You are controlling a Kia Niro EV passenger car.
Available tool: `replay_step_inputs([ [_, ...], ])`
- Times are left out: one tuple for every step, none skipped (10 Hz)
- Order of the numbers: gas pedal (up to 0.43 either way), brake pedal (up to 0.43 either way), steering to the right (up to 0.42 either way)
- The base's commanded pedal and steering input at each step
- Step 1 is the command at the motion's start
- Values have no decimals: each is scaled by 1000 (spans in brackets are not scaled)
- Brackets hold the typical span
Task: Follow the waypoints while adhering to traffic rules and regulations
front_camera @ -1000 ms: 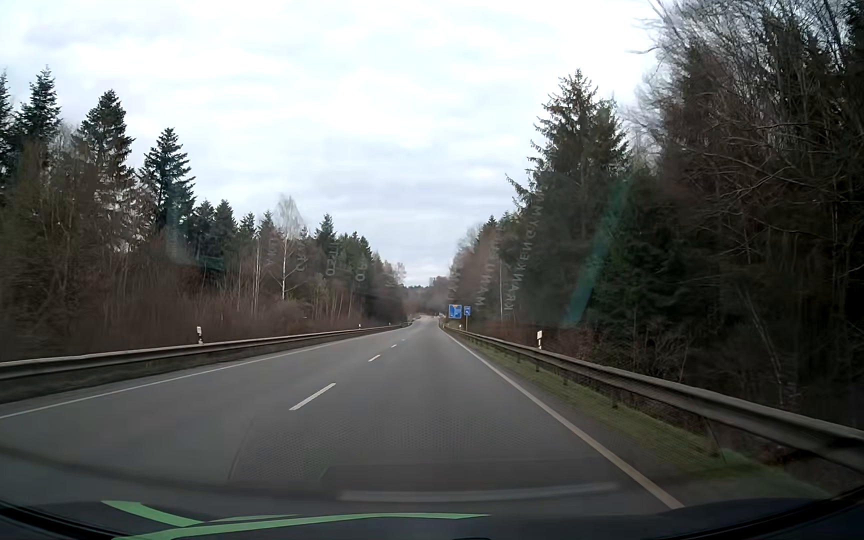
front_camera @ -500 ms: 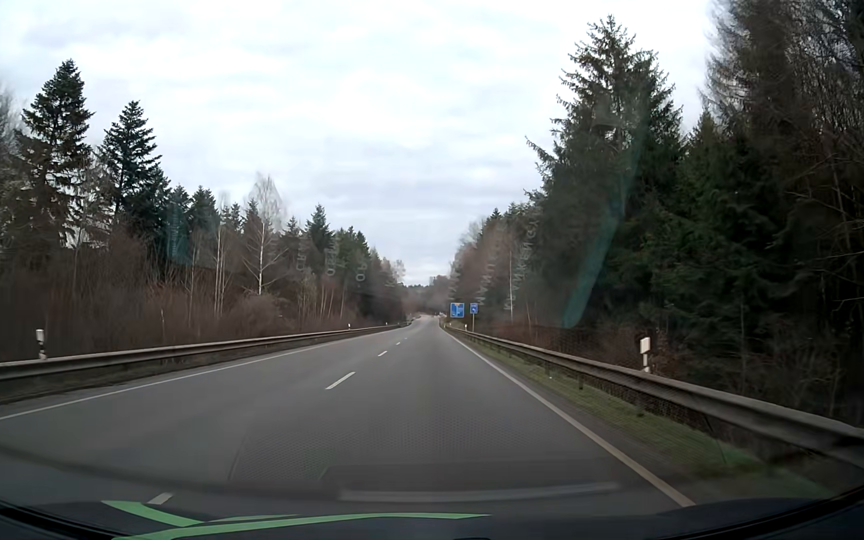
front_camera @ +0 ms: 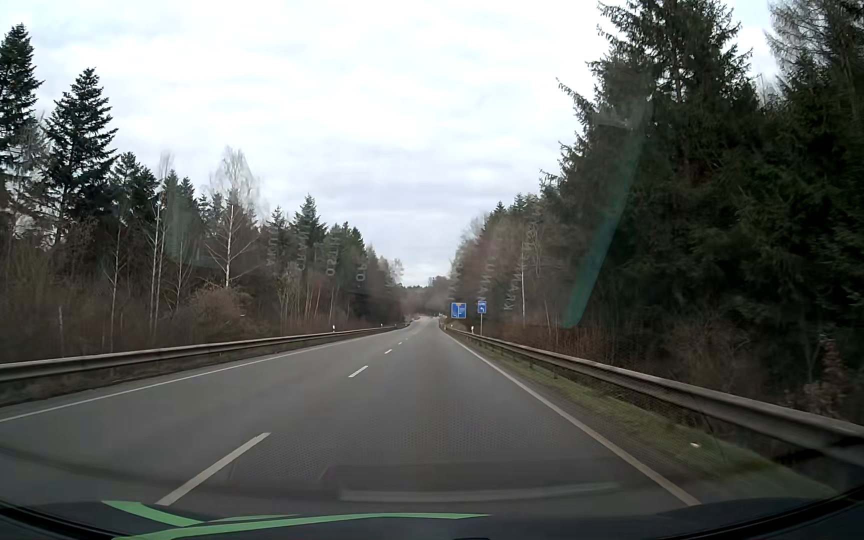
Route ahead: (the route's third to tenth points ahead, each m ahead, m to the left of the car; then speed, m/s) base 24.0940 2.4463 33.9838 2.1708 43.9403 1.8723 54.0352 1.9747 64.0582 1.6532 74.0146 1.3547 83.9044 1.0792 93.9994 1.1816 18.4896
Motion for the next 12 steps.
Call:
replay_step_inputs([
  [169,0,3],
  [169,0,4],
  [169,0,4],
  [157,0,4],
  [157,0,5],
  [157,0,4],
  [150,0,4],
  [138,0,4],
  [138,0,4],
  [138,0,4],
  [138,0,4],
  [138,0,4],
])
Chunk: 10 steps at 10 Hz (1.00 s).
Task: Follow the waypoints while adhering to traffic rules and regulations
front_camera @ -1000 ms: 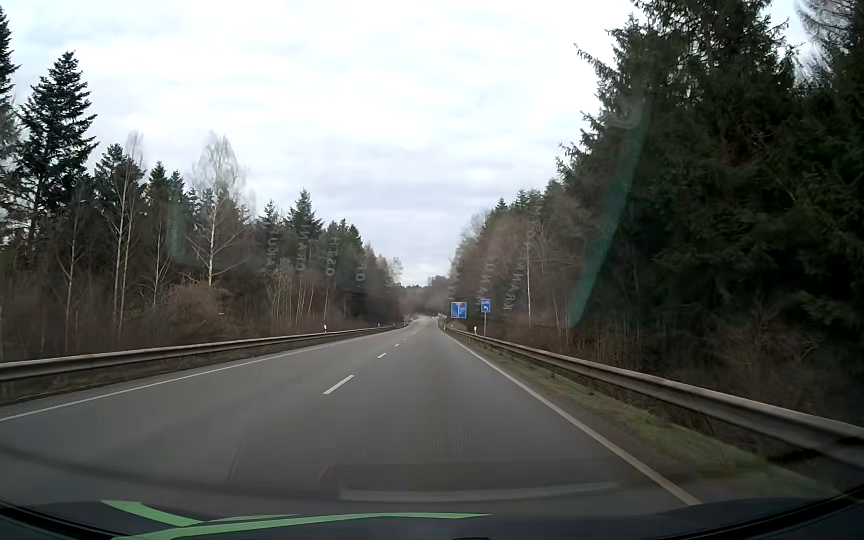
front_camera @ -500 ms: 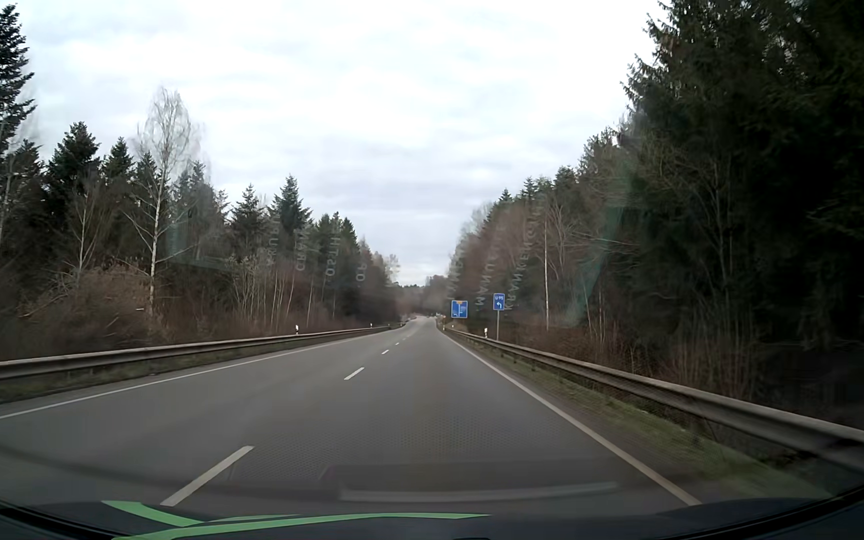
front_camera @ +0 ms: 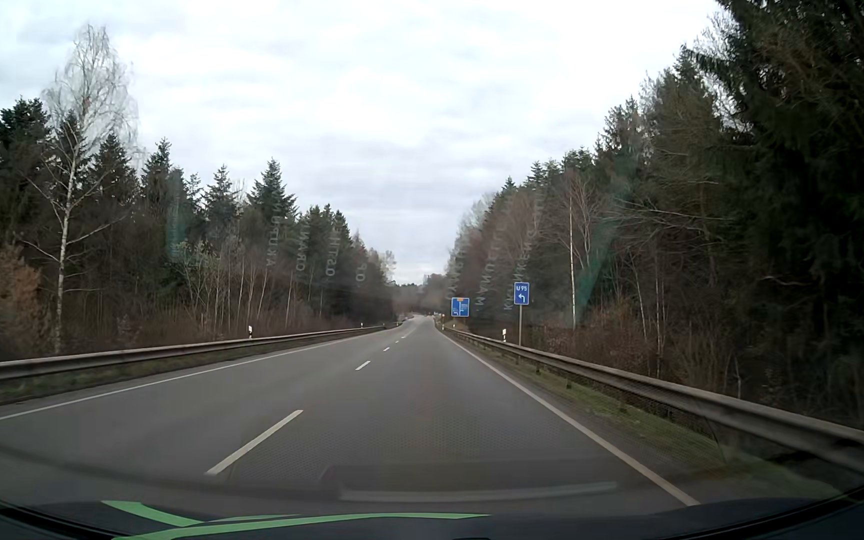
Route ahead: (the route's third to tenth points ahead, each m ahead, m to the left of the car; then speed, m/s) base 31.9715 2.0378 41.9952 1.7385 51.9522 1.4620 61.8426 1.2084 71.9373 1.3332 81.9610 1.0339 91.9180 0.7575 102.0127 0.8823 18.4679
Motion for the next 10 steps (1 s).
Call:
replay_step_inputs([
  [138,0,3],
  [138,0,2],
  [138,0,2],
  [150,0,2],
  [150,0,1],
  [150,0,1],
  [150,0,1],
  [150,0,1],
  [150,0,1],
  [150,0,0],
])
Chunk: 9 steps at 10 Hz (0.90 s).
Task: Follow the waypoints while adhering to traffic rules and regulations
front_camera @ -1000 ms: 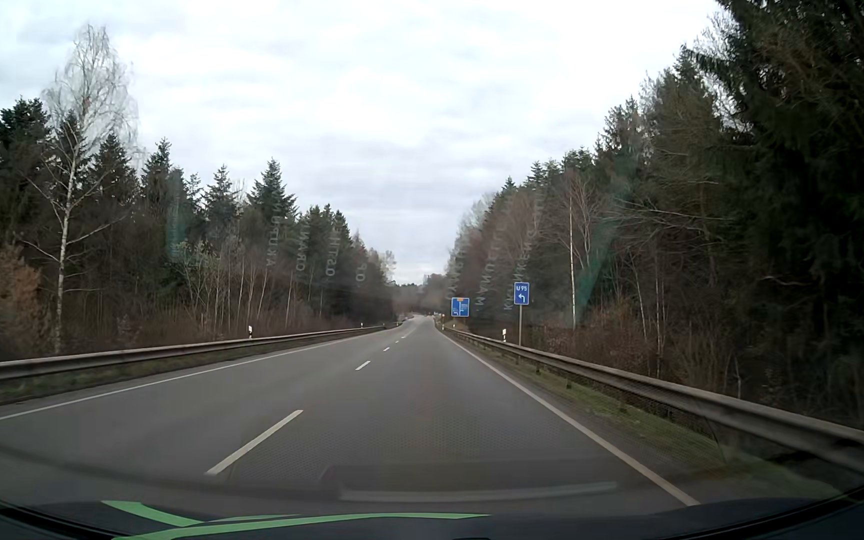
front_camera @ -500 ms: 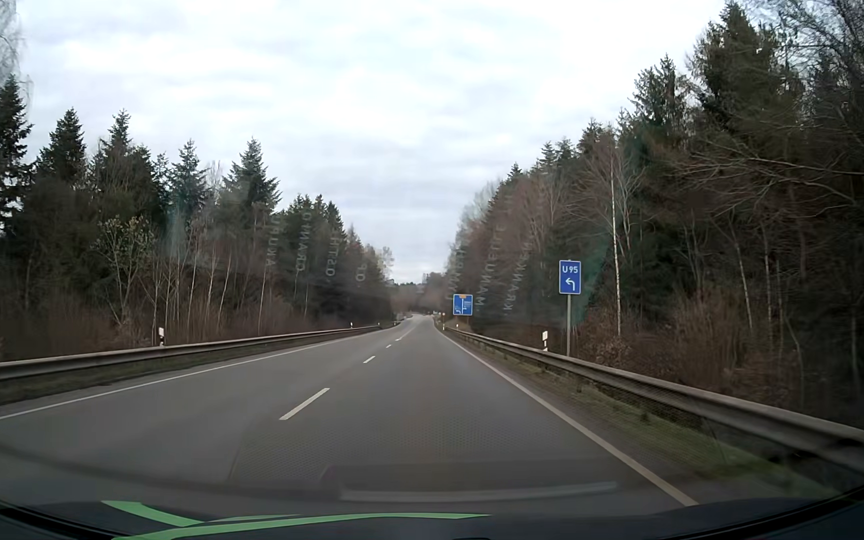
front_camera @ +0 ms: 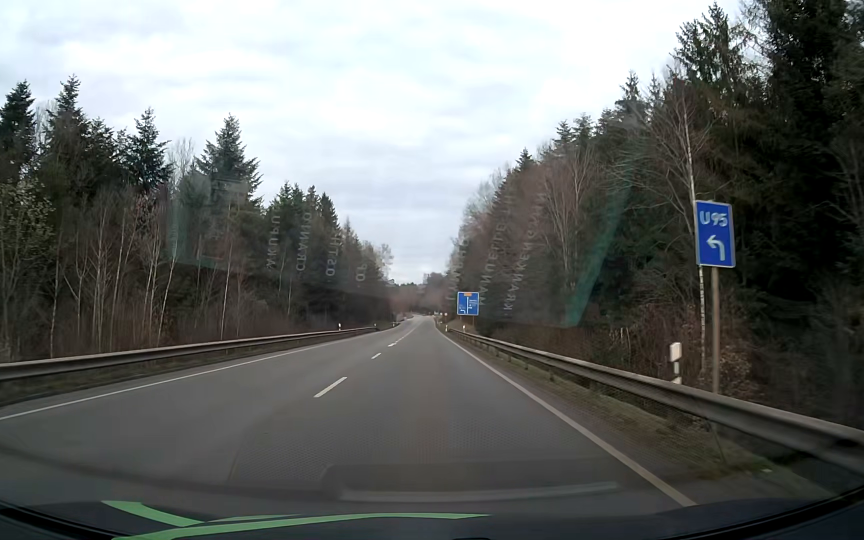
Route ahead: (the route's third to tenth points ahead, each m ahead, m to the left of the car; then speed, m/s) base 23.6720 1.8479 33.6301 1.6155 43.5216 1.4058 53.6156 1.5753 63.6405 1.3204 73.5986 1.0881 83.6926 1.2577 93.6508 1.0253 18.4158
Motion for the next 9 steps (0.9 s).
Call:
replay_step_inputs([
  [150,0,1],
  [150,0,0],
  [150,0,0],
  [150,0,0],
  [150,0,0],
  [150,0,0],
  [150,0,0],
  [150,0,0],
  [150,0,0],
])
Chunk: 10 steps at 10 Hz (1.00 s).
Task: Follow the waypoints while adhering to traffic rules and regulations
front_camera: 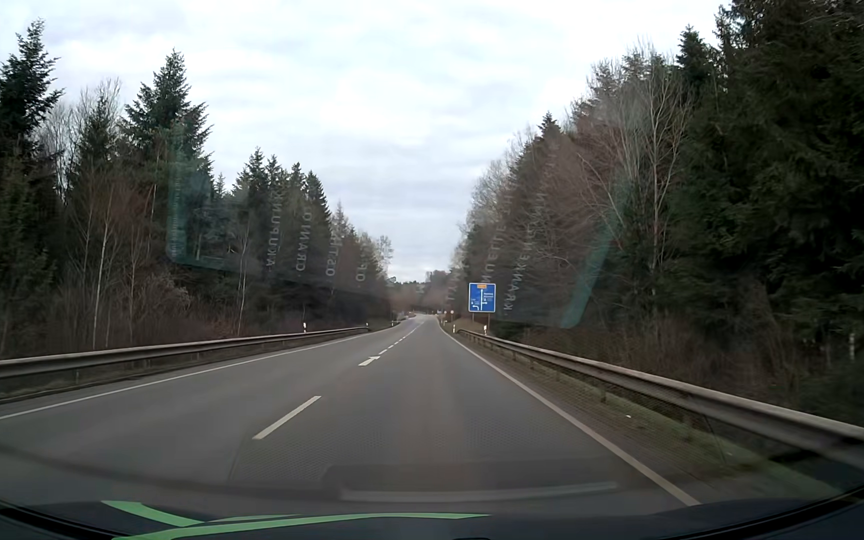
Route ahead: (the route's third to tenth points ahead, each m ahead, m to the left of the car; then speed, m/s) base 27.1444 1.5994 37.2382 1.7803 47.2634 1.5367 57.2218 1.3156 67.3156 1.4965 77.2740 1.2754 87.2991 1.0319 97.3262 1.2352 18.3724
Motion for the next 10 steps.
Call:
replay_step_inputs([
  [150,0,0],
  [150,0,0],
  [150,0,1],
  [150,0,2],
  [150,0,3],
  [150,0,3],
  [150,0,3],
  [150,0,2],
  [150,0,2],
  [150,0,2],
])
